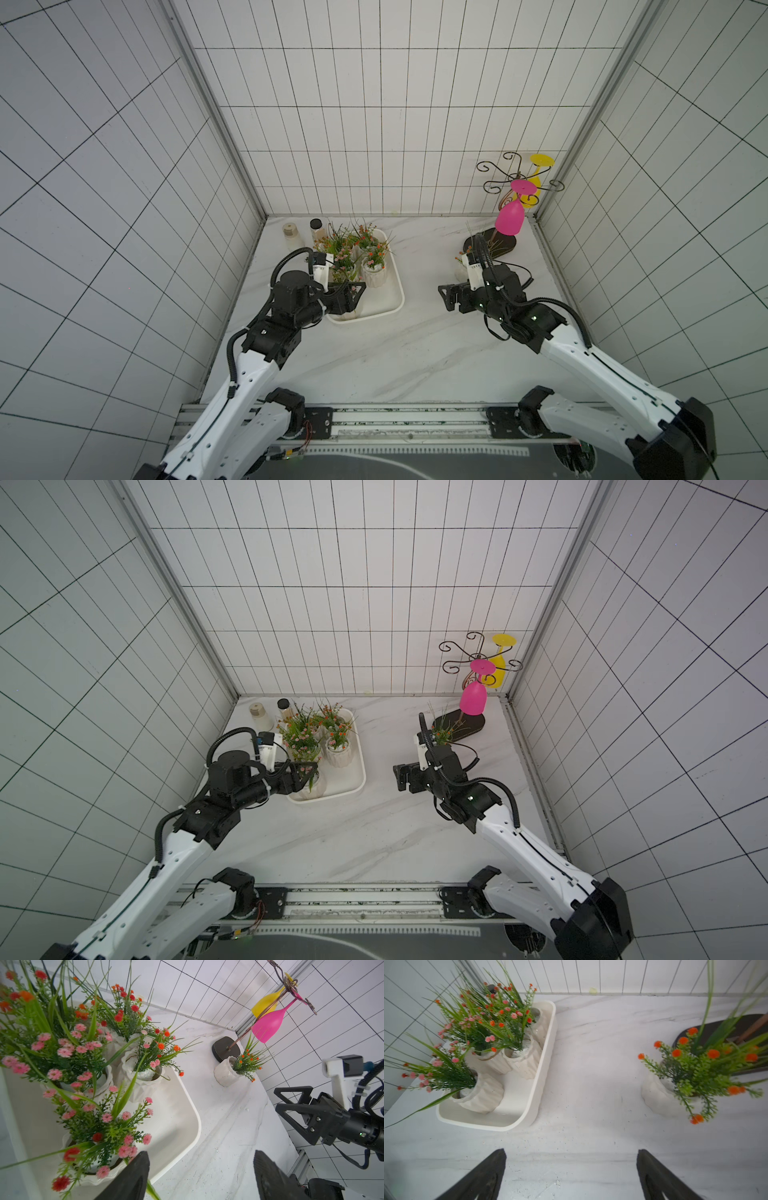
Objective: Put the potted gypsophila into the storage box
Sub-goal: Pick up the baby's breath potted plant from the center of the board.
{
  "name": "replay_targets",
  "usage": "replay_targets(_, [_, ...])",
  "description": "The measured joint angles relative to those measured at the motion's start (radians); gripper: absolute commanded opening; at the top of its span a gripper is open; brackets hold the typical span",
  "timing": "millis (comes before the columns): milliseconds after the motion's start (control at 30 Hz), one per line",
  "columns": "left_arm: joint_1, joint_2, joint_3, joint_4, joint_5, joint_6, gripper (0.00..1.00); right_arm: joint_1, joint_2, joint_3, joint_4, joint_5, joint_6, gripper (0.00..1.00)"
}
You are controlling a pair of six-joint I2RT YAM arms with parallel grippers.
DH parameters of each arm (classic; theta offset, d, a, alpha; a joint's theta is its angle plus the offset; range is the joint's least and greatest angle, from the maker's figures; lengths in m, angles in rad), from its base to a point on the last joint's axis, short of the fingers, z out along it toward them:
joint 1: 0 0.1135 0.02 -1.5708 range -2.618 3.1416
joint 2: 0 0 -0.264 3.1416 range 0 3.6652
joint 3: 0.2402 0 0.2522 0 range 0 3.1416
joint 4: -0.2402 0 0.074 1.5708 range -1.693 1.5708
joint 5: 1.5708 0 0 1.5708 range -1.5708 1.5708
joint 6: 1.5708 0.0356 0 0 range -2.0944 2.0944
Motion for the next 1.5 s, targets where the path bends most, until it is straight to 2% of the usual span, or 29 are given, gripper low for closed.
replay_targets(300, [-0.182, 0.059, 0.042, 0.000, -0.113, 0.088, 0.79, -0.199, 0.010, 0.000, -0.131, 0.003, 0.035, 0.99])
replay_targets(567, [-0.212, 0.062, 0.040, 0.026, -0.125, 0.182, 0.80, -0.341, 0.130, 0.000, -0.125, -0.035, -0.008, 0.99])
replay_targets(900, [-0.212, 0.001, -0.010, 0.101, -0.093, 0.290, 0.82, -0.363, 0.312, 0.002, 0.018, -0.043, -0.105, 0.99])
replay_targets(1100, [-0.212, -0.023, -0.043, 0.129, -0.074, 0.339, 0.83, -0.363, 0.364, 0.002, 0.136, -0.053, -0.153, 0.99])
replay_targets(1500, [-0.212, -0.064, -0.091, 0.174, -0.050, 0.380, 0.84, -0.363, 0.500, 0.003, 0.331, -0.057, -0.186, 0.99])
